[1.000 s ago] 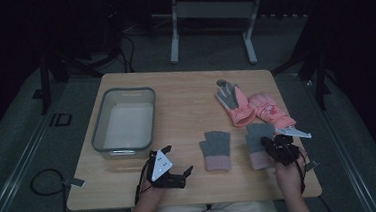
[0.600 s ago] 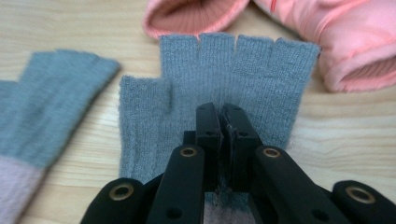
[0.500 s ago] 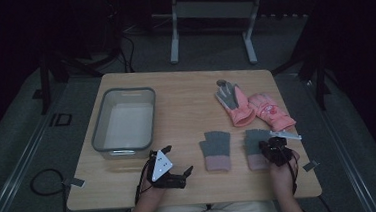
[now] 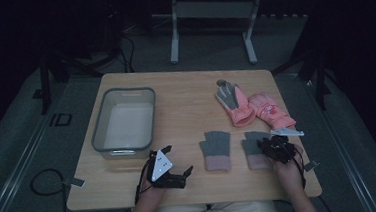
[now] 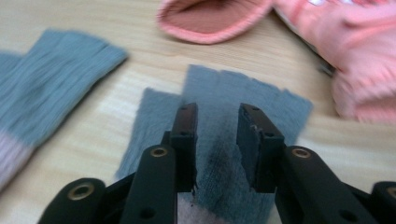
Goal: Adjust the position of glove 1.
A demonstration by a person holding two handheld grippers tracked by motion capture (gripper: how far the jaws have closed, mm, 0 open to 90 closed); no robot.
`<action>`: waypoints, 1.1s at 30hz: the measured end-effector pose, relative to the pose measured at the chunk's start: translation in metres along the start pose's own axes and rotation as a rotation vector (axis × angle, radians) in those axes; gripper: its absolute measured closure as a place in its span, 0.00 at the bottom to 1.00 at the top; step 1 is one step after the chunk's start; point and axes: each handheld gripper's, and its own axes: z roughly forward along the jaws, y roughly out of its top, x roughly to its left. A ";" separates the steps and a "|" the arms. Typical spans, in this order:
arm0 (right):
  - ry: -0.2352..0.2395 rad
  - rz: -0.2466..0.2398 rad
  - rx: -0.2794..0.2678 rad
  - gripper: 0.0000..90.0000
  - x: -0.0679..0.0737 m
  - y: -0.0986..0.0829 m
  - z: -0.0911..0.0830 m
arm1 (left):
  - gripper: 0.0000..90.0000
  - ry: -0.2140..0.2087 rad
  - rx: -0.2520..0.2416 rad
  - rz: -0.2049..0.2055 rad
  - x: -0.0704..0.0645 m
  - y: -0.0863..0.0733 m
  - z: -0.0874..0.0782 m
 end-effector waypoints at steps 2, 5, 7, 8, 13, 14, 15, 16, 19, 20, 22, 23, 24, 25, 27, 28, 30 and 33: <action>0.068 -0.033 0.010 0.73 -0.006 0.001 0.000 | 0.00 0.002 0.000 0.002 0.000 0.000 0.000; 0.078 -0.065 0.037 0.72 -0.013 0.000 0.002 | 0.00 0.002 -0.001 0.000 0.000 0.000 0.000; 0.091 -0.065 0.043 0.72 -0.017 -0.002 0.002 | 0.00 0.002 -0.001 -0.002 0.000 0.000 0.000; 0.088 -0.071 0.045 0.72 -0.017 -0.003 0.003 | 0.00 0.002 -0.001 -0.003 0.000 0.000 0.000; 0.080 -0.072 0.057 0.72 -0.018 -0.008 0.005 | 0.00 0.002 0.000 -0.002 0.000 0.000 0.000; 0.071 -0.071 0.064 0.72 -0.018 -0.010 0.008 | 0.00 0.002 0.002 0.000 0.000 0.000 0.000; 0.065 -0.072 0.070 0.73 -0.017 -0.011 0.009 | 0.00 0.002 0.002 0.000 0.000 0.000 0.000; 0.054 -0.078 0.064 0.74 -0.016 -0.013 0.010 | 0.00 0.002 0.001 0.002 0.000 0.000 0.000; 0.034 -0.097 0.053 0.78 -0.013 -0.015 0.011 | 0.00 0.002 0.000 -0.001 0.000 0.000 0.000; 0.021 -0.100 0.053 0.82 -0.011 -0.014 0.012 | 0.00 0.002 0.000 -0.002 0.000 0.000 0.000; 0.011 -0.092 0.048 0.86 -0.009 -0.015 0.013 | 0.00 0.002 0.000 -0.003 0.000 0.000 0.000; 0.011 -0.092 0.048 0.86 -0.009 -0.015 0.013 | 0.00 0.002 0.000 -0.003 0.000 0.000 0.000; 0.005 -0.093 0.047 0.88 -0.008 -0.015 0.013 | 0.00 0.001 0.001 -0.002 0.000 0.000 0.000; -0.007 -0.098 0.044 0.90 -0.006 -0.015 0.014 | 0.00 0.001 0.002 0.000 0.000 0.000 0.000; -0.048 -0.106 0.025 0.93 -0.001 -0.017 0.014 | 0.00 0.000 0.002 0.000 0.000 0.000 0.000; -0.090 -0.122 0.016 0.95 0.006 -0.018 0.015 | 0.00 0.000 0.003 0.000 0.000 0.000 0.000; -0.097 -0.112 0.023 0.95 0.008 -0.017 0.015 | 0.00 0.000 0.003 0.000 0.000 0.000 0.000; -0.086 -0.095 0.025 0.96 0.006 -0.016 0.015 | 0.00 -0.001 0.004 0.003 0.000 0.000 0.000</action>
